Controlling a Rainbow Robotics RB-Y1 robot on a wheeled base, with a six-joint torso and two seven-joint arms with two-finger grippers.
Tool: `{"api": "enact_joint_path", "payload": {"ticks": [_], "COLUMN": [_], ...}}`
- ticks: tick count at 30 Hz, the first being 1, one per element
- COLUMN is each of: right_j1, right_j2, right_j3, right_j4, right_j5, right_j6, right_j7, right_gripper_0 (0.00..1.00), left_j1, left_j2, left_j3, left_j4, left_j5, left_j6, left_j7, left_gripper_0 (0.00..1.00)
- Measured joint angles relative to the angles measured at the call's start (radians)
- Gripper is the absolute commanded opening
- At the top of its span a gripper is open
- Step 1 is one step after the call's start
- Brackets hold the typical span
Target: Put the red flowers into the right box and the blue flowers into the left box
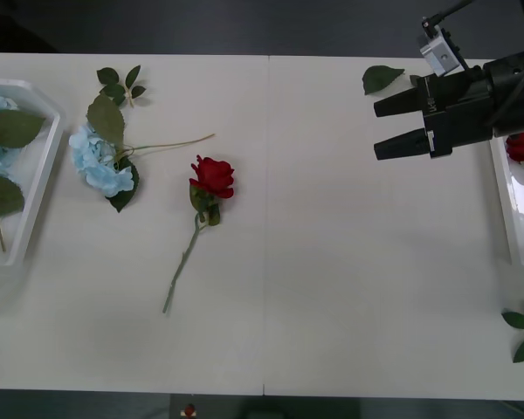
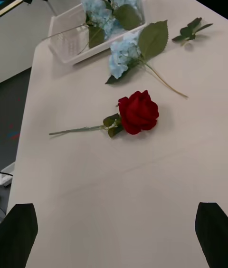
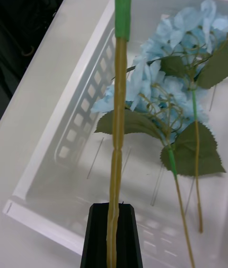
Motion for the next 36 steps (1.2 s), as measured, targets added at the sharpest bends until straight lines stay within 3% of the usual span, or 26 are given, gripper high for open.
{"api": "enact_joint_path", "payload": {"ticks": [10,20,23,25,30,34,36], "right_j1": [0.077,0.085,0.085,0.085,0.085,0.085,0.085], "right_j2": [0.0,0.0,0.0,0.0,0.0,0.0,0.0], "right_j3": [0.0,0.0,0.0,0.0,0.0,0.0,0.0], "right_j4": [-0.033,-0.068,-0.071,-0.072,-0.075,-0.089,-0.092], "right_j5": [-0.043,-0.043,-0.043,-0.043,-0.043,-0.043,-0.042], "right_j6": [-0.011,-0.012,-0.015,-0.027,-0.039,-0.06,-0.058], "right_j7": [0.0,0.0,0.0,0.0,0.0,0.0,0.0], "right_gripper_0": [0.96,0.97,0.97,0.96,0.96,0.97,0.97], "left_j1": [-0.055,-0.085,-0.085,-0.085,-0.085,-0.085,-0.085], "left_j2": [0.0,0.0,0.0,0.0,0.0,0.0,0.0], "left_j3": [-0.106,-0.132,-0.149,-0.156,-0.157,-0.15,-0.123], "left_j4": [0.253,0.292,0.301,0.303,0.303,0.303,0.282], "left_j5": [-0.065,-0.087,-0.087,-0.087,-0.057,-0.005,0.031], "left_j6": [-0.181,-0.182,-0.182,-0.182,-0.169,-0.091,-0.006], "left_j7": [0.0,0.0,0.001,0.001,0.019,0.023,0.023], "left_gripper_0": [0.0,0.01,0.12,0.29,0.5,0.7,0.74]}}
